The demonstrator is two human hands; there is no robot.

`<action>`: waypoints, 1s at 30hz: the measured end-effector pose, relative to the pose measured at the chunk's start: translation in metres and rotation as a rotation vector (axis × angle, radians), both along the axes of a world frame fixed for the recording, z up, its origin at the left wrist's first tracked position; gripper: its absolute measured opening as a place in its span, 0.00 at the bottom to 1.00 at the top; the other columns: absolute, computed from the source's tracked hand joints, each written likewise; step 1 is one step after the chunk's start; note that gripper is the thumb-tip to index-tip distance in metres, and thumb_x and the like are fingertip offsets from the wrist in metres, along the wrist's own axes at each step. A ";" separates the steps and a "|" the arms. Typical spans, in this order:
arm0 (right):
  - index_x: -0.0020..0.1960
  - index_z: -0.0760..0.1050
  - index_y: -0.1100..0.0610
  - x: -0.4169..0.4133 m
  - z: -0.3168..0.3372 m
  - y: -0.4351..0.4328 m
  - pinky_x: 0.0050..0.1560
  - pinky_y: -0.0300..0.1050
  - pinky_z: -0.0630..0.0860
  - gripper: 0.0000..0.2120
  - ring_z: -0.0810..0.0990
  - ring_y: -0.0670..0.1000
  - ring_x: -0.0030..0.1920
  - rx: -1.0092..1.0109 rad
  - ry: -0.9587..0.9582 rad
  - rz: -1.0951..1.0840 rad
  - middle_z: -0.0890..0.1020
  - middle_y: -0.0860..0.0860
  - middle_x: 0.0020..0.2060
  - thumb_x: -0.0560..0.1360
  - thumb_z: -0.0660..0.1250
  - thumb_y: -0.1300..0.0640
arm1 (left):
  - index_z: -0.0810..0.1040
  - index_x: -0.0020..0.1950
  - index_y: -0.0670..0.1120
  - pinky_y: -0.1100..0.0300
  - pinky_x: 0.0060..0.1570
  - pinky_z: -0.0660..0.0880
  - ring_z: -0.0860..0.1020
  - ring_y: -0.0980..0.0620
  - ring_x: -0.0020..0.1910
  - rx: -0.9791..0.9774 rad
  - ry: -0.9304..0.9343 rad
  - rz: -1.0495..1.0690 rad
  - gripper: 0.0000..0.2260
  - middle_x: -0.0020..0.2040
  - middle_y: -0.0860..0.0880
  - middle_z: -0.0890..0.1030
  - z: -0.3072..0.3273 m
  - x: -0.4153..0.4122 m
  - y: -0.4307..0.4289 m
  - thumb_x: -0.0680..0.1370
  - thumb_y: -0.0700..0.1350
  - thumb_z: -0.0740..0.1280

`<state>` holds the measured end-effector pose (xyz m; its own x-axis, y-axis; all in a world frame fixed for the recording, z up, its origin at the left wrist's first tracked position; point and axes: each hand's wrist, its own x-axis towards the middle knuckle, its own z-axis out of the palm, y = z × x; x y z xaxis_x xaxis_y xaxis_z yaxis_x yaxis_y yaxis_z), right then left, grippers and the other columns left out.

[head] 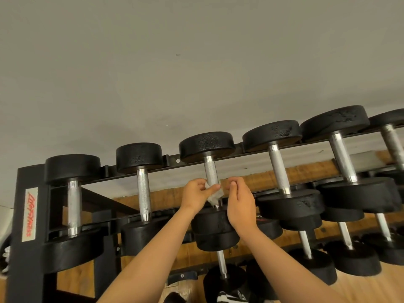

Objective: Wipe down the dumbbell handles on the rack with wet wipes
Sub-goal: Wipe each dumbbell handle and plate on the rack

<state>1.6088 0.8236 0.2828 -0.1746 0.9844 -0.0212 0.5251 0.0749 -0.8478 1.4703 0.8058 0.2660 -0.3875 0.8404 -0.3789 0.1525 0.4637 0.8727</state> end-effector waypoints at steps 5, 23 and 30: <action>0.58 0.74 0.55 0.000 0.001 -0.001 0.47 0.45 0.76 0.12 0.78 0.47 0.47 0.003 -0.009 0.010 0.80 0.50 0.46 0.83 0.54 0.54 | 0.79 0.41 0.35 0.54 0.45 0.78 0.79 0.45 0.37 -0.041 0.017 -0.094 0.18 0.36 0.42 0.80 -0.001 -0.010 -0.006 0.72 0.51 0.75; 0.59 0.74 0.55 0.000 0.002 -0.001 0.47 0.44 0.76 0.12 0.78 0.47 0.48 -0.032 0.006 -0.008 0.80 0.50 0.48 0.83 0.54 0.53 | 0.79 0.59 0.47 0.64 0.51 0.77 0.81 0.54 0.55 0.042 -0.260 0.102 0.16 0.56 0.49 0.83 0.005 0.000 -0.005 0.73 0.38 0.74; 0.58 0.74 0.54 0.000 0.001 0.000 0.48 0.46 0.77 0.12 0.78 0.47 0.48 -0.029 0.001 0.000 0.80 0.49 0.47 0.83 0.54 0.53 | 0.81 0.55 0.41 0.64 0.49 0.79 0.83 0.51 0.50 0.008 -0.145 0.067 0.11 0.52 0.45 0.85 -0.003 0.005 -0.004 0.76 0.43 0.72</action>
